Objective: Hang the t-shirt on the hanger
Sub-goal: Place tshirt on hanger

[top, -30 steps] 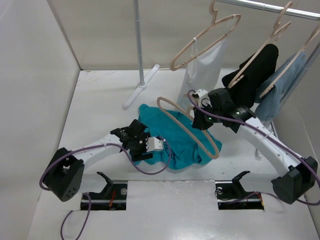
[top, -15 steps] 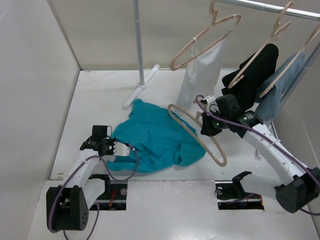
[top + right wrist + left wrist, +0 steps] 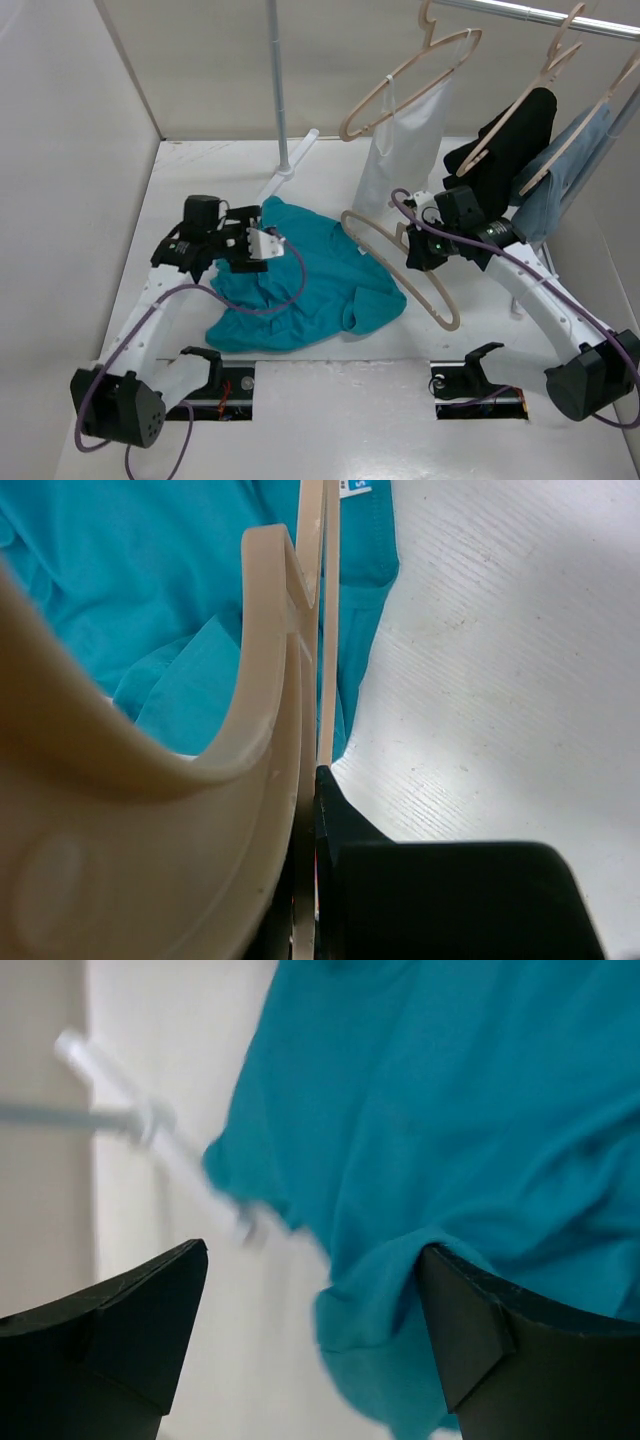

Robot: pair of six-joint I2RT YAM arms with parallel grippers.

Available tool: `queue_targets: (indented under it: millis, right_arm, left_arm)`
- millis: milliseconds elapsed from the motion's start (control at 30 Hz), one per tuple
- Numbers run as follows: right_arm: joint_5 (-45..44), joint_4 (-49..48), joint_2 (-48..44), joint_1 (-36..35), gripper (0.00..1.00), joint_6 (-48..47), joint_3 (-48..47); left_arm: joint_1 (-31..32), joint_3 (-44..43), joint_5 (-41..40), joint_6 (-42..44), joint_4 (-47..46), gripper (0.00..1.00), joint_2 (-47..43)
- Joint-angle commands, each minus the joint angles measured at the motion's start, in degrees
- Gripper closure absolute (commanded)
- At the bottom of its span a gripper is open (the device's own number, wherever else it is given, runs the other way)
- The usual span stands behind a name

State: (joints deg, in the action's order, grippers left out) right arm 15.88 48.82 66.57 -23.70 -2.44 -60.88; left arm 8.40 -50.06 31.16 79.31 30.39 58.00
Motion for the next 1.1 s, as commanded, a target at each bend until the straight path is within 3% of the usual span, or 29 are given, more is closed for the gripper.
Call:
queue_targets:
  millis: [0,33,100,267,533,700,767,967,1067]
  right_arm:
    - [2.4,-2.85,0.23,1.12,1.0,-1.61,0.5]
    - [2.92,-3.46,0.23,1.12,1.0,-1.61,0.5]
    - [2.93,-3.99,0.23,1.73,1.0,-1.61,0.5]
    - [4.15,-5.22,-0.3,1.73,1.0,-0.99,1.64]
    - [3.63,-5.75,-1.96,1.73,1.0,0.67,2.17]
    - [3.63,-4.09,-3.02,1.21,1.0,0.68,3.23]
    - [4.16,-3.47,-4.24,0.42,1.0,0.68,3.84]
    - [5.47,-1.71,-4.25,-4.41,1.0,0.15,4.37]
    - [6.09,-1.71,-4.25,-6.52,1.0,0.15,4.9]
  left_arm:
    - [9.93,-2.83,7.8,-19.24,0.48,0.19,5.7]
    - [15.71,-3.63,5.6,-22.32,-2.24,0.21,10.07]
    - [19.09,-5.82,2.77,-24.9,-2.27,0.22,14.75]
    - [21.03,-8.47,0.33,-26.31,-6.47,0.22,25.74]
    - [26.48,-1.36,-9.53,-21.22,-11.32,0.23,29.28]
    - [26.49,6.45,-10.85,-10.77,-7.64,0.75,25.94]
    - [26.49,8.83,-11.38,-2.81,-0.62,0.82,23.32]
    - [26.49,11.3,-11.21,11.9,13.44,0.85,14.19]
    - [26.49,11.92,-9.63,15.0,14.26,0.81,9.17]
